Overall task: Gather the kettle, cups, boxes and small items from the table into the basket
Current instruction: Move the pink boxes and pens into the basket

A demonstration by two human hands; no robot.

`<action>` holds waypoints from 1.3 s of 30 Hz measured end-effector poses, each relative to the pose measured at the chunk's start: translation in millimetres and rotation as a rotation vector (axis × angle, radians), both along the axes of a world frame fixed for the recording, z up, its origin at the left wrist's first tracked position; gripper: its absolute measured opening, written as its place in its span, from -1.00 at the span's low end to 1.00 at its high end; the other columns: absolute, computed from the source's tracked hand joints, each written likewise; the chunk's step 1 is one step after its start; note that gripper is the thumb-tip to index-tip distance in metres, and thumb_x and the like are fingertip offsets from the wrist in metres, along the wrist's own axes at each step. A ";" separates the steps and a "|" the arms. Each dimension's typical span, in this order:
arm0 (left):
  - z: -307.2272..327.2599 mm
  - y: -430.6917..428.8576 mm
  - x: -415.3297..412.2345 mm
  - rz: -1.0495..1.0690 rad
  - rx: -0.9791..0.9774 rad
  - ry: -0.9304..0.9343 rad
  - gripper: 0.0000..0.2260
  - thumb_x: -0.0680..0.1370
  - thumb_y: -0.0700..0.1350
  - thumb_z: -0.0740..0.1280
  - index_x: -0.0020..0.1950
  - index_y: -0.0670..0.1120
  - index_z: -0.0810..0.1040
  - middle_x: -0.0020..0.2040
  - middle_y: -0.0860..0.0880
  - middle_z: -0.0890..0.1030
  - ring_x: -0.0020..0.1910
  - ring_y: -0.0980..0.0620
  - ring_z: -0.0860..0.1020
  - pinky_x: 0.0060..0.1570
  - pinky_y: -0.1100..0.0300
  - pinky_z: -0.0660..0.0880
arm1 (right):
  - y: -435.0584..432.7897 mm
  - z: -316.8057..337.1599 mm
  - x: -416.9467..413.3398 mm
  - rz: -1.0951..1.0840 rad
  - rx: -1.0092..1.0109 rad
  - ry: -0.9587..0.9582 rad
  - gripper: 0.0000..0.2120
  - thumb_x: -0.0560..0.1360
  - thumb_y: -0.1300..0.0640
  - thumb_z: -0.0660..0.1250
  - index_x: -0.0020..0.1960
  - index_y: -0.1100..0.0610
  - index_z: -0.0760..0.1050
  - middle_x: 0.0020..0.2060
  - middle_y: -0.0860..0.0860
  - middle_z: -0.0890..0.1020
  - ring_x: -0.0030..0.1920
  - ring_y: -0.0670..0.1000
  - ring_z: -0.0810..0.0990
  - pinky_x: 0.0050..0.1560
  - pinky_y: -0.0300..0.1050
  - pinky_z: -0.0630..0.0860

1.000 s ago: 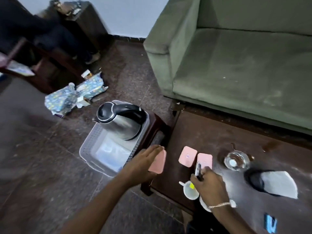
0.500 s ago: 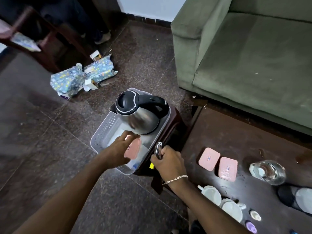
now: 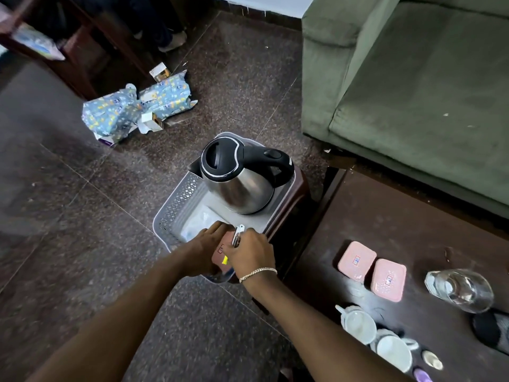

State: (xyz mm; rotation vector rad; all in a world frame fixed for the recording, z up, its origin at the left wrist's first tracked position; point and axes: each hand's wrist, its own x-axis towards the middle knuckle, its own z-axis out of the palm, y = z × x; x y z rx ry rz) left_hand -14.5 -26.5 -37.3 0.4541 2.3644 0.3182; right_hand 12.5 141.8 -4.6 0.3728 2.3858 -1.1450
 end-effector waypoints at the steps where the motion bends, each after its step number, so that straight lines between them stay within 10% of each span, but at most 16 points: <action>1: -0.8 -2.4 0.3 0.014 0.028 -0.002 -0.10 0.24 -0.11 0.65 0.51 -0.06 0.31 0.35 0.05 0.38 0.31 -0.03 0.48 0.32 0.12 0.44 | -4.6 0.4 -1.9 0.006 0.015 0.010 -0.73 0.50 0.00 0.31 0.01 0.21 0.55 0.01 0.20 0.67 0.04 0.28 0.64 -0.03 0.00 0.53; 10: 0.5 -11.0 1.7 0.128 0.128 -0.035 0.02 0.25 -0.22 0.65 0.60 -0.07 0.17 0.32 0.05 0.48 0.15 0.14 0.47 -0.08 0.66 0.31 | -33.6 -8.3 -7.7 0.142 0.044 0.021 -0.78 0.46 0.12 0.38 0.08 0.15 0.63 0.03 0.13 0.68 0.11 0.20 0.64 0.04 -0.03 0.55; 28: 23.3 -10.0 0.1 0.071 -0.037 -0.064 0.21 0.26 -0.16 0.68 0.68 -0.02 -0.07 0.58 -0.03 0.20 0.41 -0.12 0.44 0.27 0.05 0.51 | -14.3 -5.7 5.6 0.249 0.047 0.191 -0.68 0.53 0.01 0.39 0.13 0.23 0.57 0.05 0.19 0.68 0.11 0.19 0.64 0.05 -0.03 0.54; 39: 76.4 51.5 17.1 -0.035 0.046 0.287 -0.22 0.30 0.23 0.44 0.40 -0.06 0.27 0.21 0.04 0.26 0.20 -0.04 0.32 0.26 -0.04 0.45 | 112.8 0.2 56.4 0.195 0.040 0.332 -0.68 0.53 -0.11 0.36 0.04 0.16 0.49 -0.07 0.14 0.67 0.00 0.25 0.63 -0.08 0.08 0.52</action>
